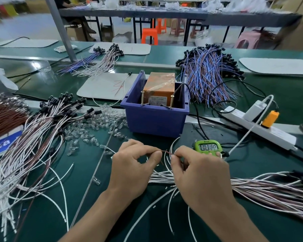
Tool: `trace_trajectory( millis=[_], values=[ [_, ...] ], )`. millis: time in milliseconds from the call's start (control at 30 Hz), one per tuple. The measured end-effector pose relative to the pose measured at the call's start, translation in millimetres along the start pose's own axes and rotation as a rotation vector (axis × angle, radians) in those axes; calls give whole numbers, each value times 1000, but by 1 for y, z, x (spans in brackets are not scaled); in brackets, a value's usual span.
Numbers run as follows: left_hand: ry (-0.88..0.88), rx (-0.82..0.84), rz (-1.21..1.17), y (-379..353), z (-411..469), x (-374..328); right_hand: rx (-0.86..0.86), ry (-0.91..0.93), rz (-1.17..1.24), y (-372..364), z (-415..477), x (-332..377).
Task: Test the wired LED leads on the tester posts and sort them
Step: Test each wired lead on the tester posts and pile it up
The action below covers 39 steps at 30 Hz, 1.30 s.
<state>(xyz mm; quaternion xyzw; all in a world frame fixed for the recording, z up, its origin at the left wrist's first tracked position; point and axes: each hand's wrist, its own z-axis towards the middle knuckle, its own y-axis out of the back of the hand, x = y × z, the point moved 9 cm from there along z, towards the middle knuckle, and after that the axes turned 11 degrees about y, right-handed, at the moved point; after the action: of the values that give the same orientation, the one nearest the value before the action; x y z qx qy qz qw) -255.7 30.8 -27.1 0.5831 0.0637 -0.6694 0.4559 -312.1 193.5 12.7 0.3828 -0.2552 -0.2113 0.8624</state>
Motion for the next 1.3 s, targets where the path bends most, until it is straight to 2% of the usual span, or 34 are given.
trace_trajectory(
  millis=[267, 467, 633, 767, 933, 1167, 1300],
  values=[
    [-18, -9, 53, 2, -1, -3, 30, 39, 4, -10, -7, 16],
    [70, 152, 83, 0, 9, 9, 33, -98, -91, -5, -2, -13],
    [42, 277, 119, -8, 2, 7, 6, -158, -24, -3, 1, -30],
    [-45, 232, 142, -8, 0, -4, -76, -238, -6, 6, 3, -49],
    [-29, 195, 157, -5, 2, 0, -185, -366, 31, 32, 7, -89],
    [-192, 216, 283, -16, -5, -17, -139, -341, 370, 29, 10, -96],
    [-217, 163, 255, -13, 0, -16, -155, -349, 398, 28, 9, -102]
  ],
)
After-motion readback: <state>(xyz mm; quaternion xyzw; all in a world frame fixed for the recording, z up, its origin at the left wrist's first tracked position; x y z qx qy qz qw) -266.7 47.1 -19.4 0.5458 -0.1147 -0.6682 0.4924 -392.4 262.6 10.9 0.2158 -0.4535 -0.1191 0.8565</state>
